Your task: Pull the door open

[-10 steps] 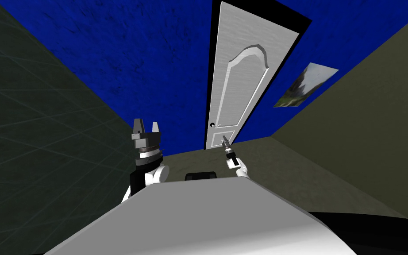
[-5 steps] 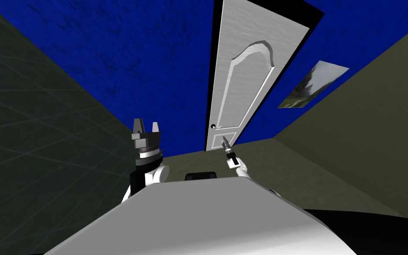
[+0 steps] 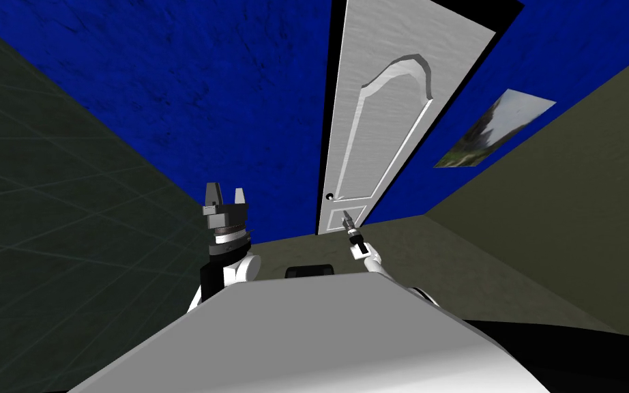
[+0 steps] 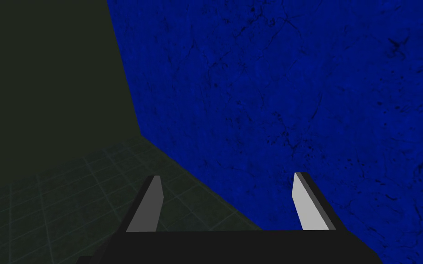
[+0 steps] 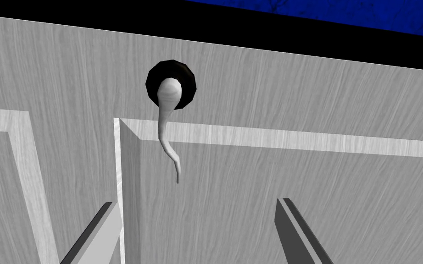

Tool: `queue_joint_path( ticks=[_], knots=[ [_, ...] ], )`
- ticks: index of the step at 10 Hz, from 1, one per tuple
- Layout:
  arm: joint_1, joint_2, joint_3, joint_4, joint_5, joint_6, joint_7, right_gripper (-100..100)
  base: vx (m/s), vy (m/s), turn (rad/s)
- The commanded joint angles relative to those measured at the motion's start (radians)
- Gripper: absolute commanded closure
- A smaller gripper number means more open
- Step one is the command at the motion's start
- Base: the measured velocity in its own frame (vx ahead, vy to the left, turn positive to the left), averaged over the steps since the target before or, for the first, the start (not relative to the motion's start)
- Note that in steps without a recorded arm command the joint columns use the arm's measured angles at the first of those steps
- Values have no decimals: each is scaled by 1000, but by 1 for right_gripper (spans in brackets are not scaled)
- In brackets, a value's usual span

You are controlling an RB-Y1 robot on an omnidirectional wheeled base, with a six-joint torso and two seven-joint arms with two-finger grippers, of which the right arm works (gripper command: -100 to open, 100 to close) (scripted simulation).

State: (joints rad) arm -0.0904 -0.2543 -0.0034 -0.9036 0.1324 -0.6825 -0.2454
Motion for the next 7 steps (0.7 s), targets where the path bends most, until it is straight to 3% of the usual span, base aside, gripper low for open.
queue_joint_path(
  ticks=[1, 5, 7],
  knots=[
    [-14, -4, -1, 33, 4, -9, -8, -100, 76, -11, 24],
    [-63, -19, -3, 143, 18, -29, -39, -100, 131, -17, 29],
    [-78, -24, -4, 175, 22, -35, -48, -100, 154, -12, 31]
  ],
)
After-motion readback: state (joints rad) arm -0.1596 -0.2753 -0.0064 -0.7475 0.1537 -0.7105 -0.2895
